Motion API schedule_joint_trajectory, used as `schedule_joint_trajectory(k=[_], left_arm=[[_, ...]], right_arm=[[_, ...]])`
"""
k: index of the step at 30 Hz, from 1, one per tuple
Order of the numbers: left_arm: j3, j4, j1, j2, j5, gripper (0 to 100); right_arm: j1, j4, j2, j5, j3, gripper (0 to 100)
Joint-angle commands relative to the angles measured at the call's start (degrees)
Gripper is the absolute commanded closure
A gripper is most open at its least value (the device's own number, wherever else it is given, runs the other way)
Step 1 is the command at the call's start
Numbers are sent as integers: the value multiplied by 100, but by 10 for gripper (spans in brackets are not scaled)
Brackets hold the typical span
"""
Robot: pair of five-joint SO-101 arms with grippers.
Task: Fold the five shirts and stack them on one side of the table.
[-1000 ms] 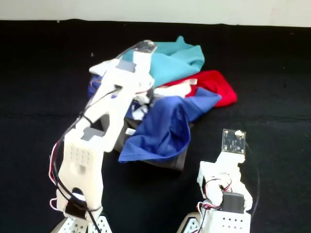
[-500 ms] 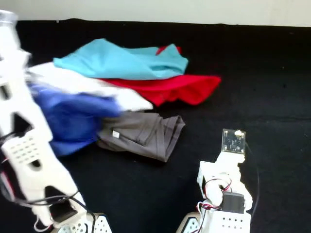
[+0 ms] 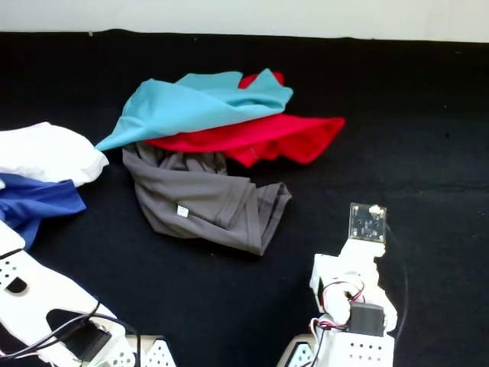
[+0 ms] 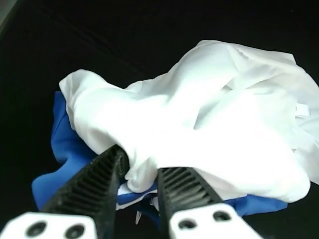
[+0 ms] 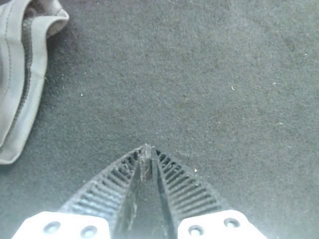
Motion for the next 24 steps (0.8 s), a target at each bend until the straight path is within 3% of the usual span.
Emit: schedule_joint_trajectory(k=[1, 7, 12, 16, 19, 24], left_arm=[[-295, 62, 13, -374, 193, 772], [505, 97, 646, -1174, 360, 756], [3108, 97, 1684, -2686, 369, 766], [6000, 88, 2993, -4224, 360, 770], [7855, 35, 4303, -5121, 387, 770], [9525, -958, 5895, -5464, 1618, 765]], right_arm=[[-48, 31, -57, -35, 787, 979], [-48, 31, -57, -35, 787, 979], [-31, -681, -57, -18, 787, 979], [-22, -1701, -57, 26, 787, 979], [-40, -2026, -57, 756, 787, 978], [-57, -2079, -57, 1415, 690, 964]])
